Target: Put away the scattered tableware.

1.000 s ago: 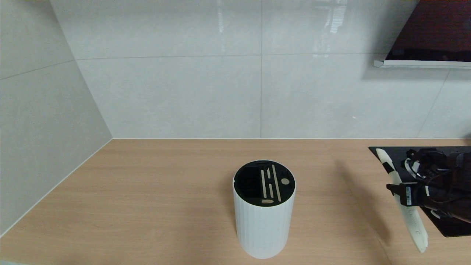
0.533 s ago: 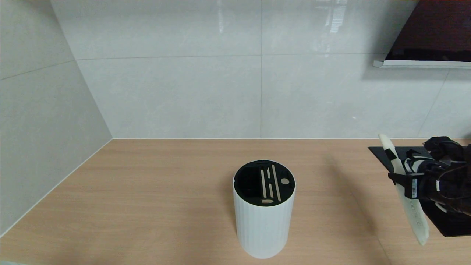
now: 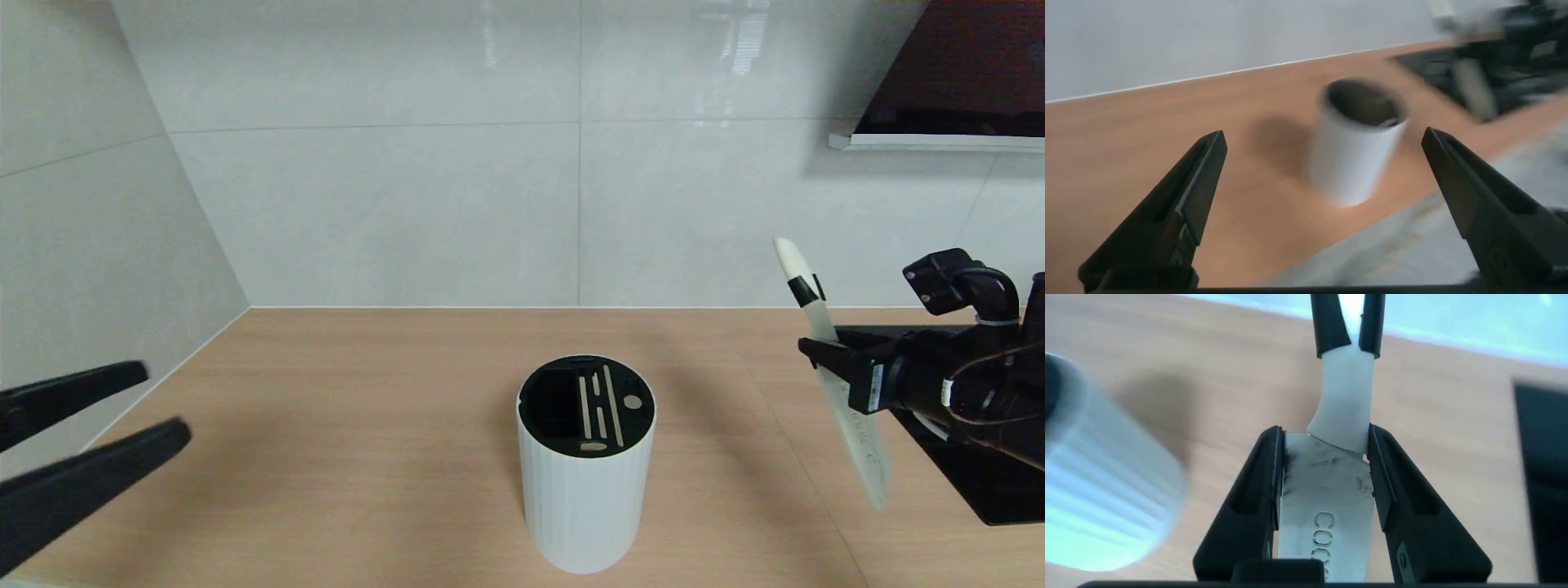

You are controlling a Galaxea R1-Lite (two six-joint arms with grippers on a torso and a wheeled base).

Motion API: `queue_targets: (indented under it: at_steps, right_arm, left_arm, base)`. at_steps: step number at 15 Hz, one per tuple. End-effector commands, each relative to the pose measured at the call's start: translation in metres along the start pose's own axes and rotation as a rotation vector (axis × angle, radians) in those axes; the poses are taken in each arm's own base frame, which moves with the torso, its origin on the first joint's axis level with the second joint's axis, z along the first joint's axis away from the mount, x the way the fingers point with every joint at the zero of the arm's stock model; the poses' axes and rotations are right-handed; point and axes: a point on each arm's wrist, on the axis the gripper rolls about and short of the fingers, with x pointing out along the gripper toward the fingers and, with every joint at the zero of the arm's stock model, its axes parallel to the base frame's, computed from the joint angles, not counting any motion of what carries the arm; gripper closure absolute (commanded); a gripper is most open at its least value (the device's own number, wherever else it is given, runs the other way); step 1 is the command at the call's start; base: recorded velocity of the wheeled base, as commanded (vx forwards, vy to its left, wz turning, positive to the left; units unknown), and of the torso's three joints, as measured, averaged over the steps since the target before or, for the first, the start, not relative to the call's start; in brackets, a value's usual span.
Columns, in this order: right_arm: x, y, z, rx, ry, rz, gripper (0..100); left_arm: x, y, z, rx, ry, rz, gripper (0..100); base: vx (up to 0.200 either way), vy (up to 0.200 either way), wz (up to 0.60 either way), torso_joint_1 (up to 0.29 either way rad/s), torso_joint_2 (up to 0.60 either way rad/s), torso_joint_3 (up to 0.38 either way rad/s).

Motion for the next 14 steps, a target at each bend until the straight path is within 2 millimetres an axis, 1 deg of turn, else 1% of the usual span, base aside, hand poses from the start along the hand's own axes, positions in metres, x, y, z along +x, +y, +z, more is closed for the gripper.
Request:
queue_targets:
  at_steps: [1,2,3,4,5,6,8,10,11,13,14]
  right_arm:
    - [-0.002,0.018,0.012,-0.017,-0.047,0.064,100]
    - [-0.002,0.022,0.014,-0.02,-0.055,0.079,100]
    - [-0.001,0.025,0.018,-0.022,-0.067,0.09,100]
    - [0.0,0.027,0.021,-0.024,-0.075,0.098,100]
    - [0.005,0.031,0.028,-0.026,-0.089,0.112,100]
    - [0.013,0.036,0.033,-0.029,-0.085,0.129,100]
    - [0.017,0.048,0.032,-0.037,-0.069,0.172,100]
    - [0.016,0.049,0.031,-0.037,-0.068,0.177,100]
    - [0.015,0.06,0.037,-0.042,-0.089,0.212,100]
    - [0.015,0.067,0.039,-0.046,-0.094,0.229,100]
    - [0.014,0.07,0.038,-0.048,-0.093,0.238,100]
  left_arm:
    - [0.094,0.003,-0.003,-0.172,0.119,-0.243,0]
    - [0.116,-0.001,-0.004,-0.207,0.112,-0.293,0]
    - [0.138,0.0,-0.005,-0.222,0.087,-0.319,0]
    - [0.15,0.002,-0.005,-0.217,0.073,-0.332,0]
    - [0.166,0.004,-0.008,-0.214,0.068,-0.351,0]
    - [0.177,0.007,-0.012,-0.222,0.086,-0.368,0]
    - [0.197,0.011,-0.024,-0.249,0.142,-0.385,0]
    - [0.199,0.011,-0.025,-0.249,0.144,-0.387,0]
    - [0.228,0.007,-0.025,-0.241,0.145,-0.409,0]
    - [0.244,0.0,-0.022,-0.233,0.134,-0.439,0]
    - [0.257,-0.008,-0.024,-0.231,0.141,-0.467,0]
  base:
    - [0.0,0.0,0.0,0.0,0.0,0.0]
    - [0.0,0.0,0.0,0.0,0.0,0.0]
    - [0.0,0.0,0.0,0.0,0.0,0.0]
    - [0.0,0.0,0.0,0.0,0.0,0.0]
    - [0.0,0.0,0.0,0.0,0.0,0.0]
    - [0.0,0.0,0.0,0.0,0.0,0.0]
    - [0.0,0.0,0.0,0.0,0.0,0.0]
    - [0.0,0.0,0.0,0.0,0.0,0.0]
    - [0.0,0.0,0.0,0.0,0.0,0.0]
    - [0.0,0.0,0.0,0.0,0.0,0.0]
    - [0.0,0.0,0.0,0.0,0.0,0.0]
